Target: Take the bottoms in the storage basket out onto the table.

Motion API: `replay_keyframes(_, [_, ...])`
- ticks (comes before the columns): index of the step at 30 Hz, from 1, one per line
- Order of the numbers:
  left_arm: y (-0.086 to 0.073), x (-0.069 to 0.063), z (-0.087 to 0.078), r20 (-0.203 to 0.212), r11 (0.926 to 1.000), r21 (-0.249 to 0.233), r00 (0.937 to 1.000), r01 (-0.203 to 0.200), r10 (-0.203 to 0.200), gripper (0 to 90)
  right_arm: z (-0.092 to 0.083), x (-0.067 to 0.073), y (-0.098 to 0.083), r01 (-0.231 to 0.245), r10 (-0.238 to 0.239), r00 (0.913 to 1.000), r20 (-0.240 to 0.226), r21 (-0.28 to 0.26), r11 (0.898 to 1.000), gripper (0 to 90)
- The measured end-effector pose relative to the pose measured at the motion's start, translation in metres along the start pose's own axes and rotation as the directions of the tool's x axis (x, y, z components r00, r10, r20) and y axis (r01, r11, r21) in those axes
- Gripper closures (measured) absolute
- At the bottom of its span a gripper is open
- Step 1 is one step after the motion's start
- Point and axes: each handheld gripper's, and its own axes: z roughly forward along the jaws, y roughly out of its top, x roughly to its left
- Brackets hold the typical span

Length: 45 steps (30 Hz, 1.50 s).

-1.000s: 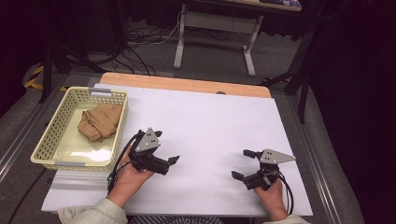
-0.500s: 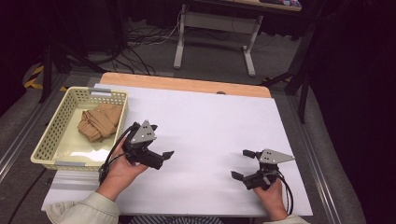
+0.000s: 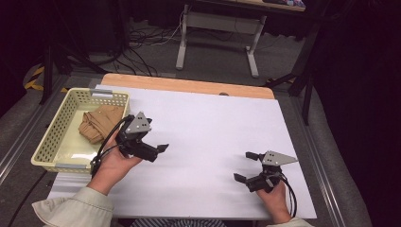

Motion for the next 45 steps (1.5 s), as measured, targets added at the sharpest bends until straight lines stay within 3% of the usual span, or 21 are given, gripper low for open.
replay_keyframes(13, [0.005,0.023,-0.01,-0.022,0.9995,0.021,0.9995,0.022,-0.021,3.0,0.001,0.0,0.0,-0.004,0.004,1.0,0.001,0.005,1.0,0.0])
replay_keyframes(32, [0.006,0.06,-0.023,-0.066,0.9948,0.056,0.9945,0.085,-0.081,3.0,0.004,-0.002,0.0,-0.016,0.016,0.9999,-0.005,0.02,1.0,0.0])
replay_keyframes(40, [-0.002,0.08,-0.024,-0.092,0.9885,0.072,0.9878,0.132,-0.126,2.9,0.003,-0.002,0.0,-0.017,0.017,0.9998,-0.004,0.018,1.0,0.0])
replay_keyframes(45, [-0.011,0.095,-0.026,-0.1,0.9798,0.081,0.9795,0.183,-0.175,2.8,0.003,-0.001,0.0,-0.014,0.014,0.9999,-0.005,0.018,1.0,0.0])
